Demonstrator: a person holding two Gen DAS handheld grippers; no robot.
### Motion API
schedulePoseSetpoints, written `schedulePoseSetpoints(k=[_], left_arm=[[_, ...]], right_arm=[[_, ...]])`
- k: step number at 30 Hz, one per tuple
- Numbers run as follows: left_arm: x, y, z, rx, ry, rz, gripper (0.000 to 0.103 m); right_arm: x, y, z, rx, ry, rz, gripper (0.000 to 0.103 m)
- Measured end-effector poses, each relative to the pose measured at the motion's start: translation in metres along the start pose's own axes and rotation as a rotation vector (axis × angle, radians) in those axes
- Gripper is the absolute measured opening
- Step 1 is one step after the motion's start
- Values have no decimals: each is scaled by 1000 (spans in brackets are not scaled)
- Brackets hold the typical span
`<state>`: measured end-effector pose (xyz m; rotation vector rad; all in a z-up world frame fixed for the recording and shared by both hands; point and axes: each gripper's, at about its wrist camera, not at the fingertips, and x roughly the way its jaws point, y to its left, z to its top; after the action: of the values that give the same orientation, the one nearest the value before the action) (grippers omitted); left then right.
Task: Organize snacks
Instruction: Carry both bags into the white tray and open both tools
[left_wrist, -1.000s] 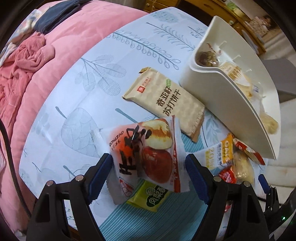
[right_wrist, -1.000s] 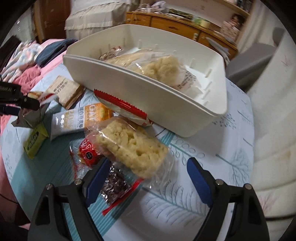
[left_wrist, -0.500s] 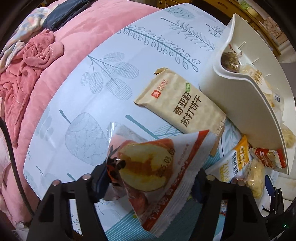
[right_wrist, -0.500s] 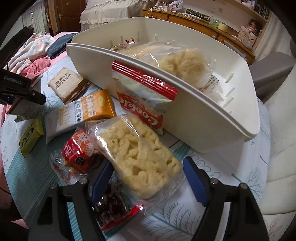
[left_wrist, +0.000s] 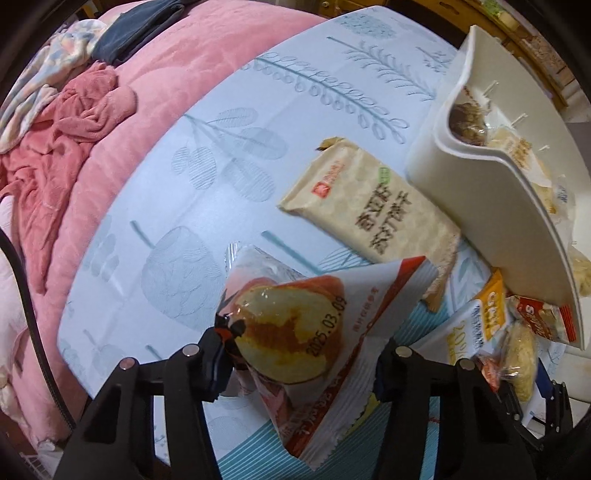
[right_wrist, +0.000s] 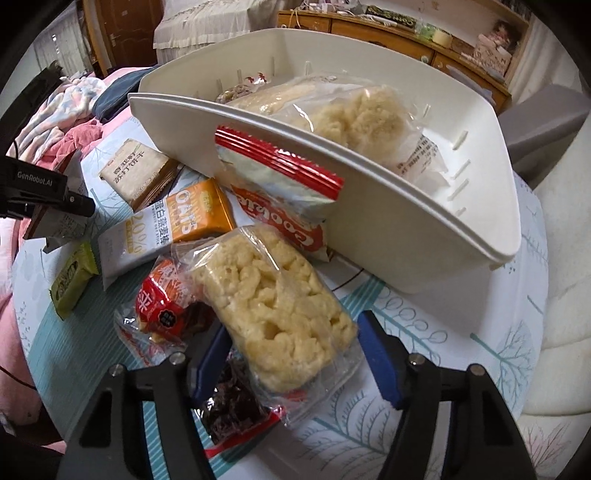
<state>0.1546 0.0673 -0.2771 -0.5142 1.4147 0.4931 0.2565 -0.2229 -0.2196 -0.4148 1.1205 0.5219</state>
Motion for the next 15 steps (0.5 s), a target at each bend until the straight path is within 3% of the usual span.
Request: schedulePoseSetpoints(k=[9, 15], left_arm=[[-19, 12, -7, -22, 16, 40, 56], [-51, 12, -11, -29, -15, 17, 56]], right_arm=[[-17, -5, -3, 76, 21, 80, 67], [-38, 5, -7, 111, 7, 178, 67]])
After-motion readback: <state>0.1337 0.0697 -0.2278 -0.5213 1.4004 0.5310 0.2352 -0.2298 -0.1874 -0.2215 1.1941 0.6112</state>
